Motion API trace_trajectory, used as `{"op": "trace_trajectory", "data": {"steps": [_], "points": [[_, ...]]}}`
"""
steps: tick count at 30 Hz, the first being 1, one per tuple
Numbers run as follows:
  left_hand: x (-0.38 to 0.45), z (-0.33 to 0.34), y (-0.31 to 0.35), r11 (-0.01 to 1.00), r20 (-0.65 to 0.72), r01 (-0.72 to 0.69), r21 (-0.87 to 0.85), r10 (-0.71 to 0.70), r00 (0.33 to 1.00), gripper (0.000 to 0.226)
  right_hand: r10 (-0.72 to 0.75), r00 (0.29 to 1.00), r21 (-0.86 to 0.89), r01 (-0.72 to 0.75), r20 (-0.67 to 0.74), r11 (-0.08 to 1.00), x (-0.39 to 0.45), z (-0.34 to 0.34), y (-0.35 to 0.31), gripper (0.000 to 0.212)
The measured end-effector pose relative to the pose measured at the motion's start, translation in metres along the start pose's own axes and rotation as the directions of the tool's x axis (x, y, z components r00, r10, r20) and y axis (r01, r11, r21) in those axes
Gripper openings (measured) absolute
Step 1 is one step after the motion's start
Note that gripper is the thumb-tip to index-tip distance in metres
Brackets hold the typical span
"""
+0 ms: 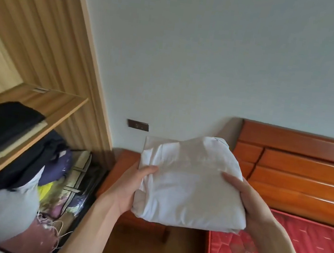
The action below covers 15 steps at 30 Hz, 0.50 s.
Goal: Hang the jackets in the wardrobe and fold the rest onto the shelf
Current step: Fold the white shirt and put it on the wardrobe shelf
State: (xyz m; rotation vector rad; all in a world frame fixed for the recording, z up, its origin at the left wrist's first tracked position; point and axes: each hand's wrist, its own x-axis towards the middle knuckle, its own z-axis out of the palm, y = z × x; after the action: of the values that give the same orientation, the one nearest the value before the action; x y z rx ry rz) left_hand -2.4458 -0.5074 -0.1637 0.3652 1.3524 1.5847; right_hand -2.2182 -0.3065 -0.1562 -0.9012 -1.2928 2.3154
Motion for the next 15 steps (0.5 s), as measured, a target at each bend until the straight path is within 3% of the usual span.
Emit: {"op": "trace_trajectory", "data": {"steps": [4, 7, 9, 12, 15], "points": [[0.02, -0.04, 0.018, 0.998, -0.146, -0.054, -0.028, 0.049, 0.988, 0.057, 0.051, 0.994, -0.04, -0.048, 0.096, 0.998, 0.064, 0.038, -0.017, 0.054], [0.037, -0.062, 0.033, 0.994, -0.243, -0.084, -0.071, 0.064, 0.968, 0.058, 0.109, 0.978, -0.075, -0.097, 0.179, 0.992, 0.114, 0.064, -0.032, 0.047], [0.047, -0.072, 0.043, 0.988, -0.322, -0.107, -0.113, 0.065, 0.944, 0.053, 0.139, 0.962, -0.096, -0.12, 0.234, 0.988, 0.148, 0.082, -0.041, 0.046], [0.058, -0.085, 0.057, 0.976, -0.421, -0.164, -0.144, 0.089, 0.903, 0.024, 0.163, 0.925, -0.111, -0.133, 0.343, 0.985, 0.197, 0.107, -0.05, 0.041], [0.063, -0.102, 0.066, 0.963, -0.528, -0.21, -0.171, 0.09, 0.844, 0.03, 0.205, 0.869, -0.159, -0.148, 0.451, 0.976, 0.235, 0.132, -0.052, 0.053]]}}
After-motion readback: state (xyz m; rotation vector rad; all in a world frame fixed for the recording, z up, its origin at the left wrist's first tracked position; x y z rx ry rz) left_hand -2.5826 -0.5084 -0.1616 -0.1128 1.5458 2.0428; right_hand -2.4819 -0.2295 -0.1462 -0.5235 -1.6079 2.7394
